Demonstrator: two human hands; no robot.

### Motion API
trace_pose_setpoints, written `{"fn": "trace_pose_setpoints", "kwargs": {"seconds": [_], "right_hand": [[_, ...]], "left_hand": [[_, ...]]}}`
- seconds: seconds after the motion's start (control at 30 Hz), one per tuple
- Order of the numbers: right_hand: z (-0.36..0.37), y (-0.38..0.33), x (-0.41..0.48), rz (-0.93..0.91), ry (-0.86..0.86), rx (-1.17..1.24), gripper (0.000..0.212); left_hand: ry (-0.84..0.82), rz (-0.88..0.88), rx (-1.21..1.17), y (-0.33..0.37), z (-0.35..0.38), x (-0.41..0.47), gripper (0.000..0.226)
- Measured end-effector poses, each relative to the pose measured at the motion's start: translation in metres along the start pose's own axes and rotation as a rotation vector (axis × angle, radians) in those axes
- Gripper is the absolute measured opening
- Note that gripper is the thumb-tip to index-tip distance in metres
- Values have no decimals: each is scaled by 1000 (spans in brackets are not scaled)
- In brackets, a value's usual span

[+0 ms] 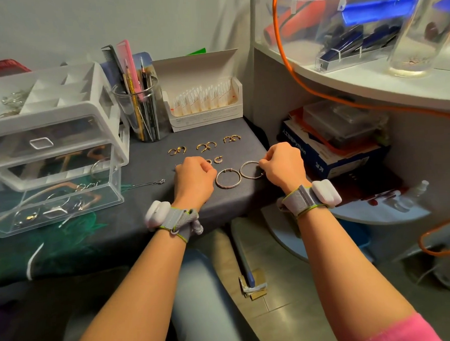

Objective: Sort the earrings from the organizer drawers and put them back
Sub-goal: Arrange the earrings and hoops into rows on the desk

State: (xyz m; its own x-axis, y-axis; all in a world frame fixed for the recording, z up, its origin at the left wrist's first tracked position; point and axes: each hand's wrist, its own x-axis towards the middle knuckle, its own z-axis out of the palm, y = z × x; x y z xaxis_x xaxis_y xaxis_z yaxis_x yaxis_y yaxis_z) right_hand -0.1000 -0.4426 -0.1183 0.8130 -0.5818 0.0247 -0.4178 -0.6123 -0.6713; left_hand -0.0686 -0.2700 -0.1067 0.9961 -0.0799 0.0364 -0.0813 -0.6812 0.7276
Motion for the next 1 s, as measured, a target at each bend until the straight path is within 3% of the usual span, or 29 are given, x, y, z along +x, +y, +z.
{"fn": "trace_pose_setpoints", "kwargs": {"seconds": [0.3,0.5,0.63,0.83,1.0], "right_hand": [[-5,-13,16,-129,-96,-32,7],[-5,-30,33,-203,-246,-10,12],[-4,-35,38,-259,-335,-20,3],[0,-35,42,-292,-365,-14,2],[-2,-29,47,-302,-381,7,2]], "left_hand": [[134,-21,-28,-9,-26,20,13],[62,13,2,-12,-31,30,11],[33,106,137,-12,-26,36,3],[22,190,382,-10,-16,40,19],[36,207,419,-8,-11,42,21]]}}
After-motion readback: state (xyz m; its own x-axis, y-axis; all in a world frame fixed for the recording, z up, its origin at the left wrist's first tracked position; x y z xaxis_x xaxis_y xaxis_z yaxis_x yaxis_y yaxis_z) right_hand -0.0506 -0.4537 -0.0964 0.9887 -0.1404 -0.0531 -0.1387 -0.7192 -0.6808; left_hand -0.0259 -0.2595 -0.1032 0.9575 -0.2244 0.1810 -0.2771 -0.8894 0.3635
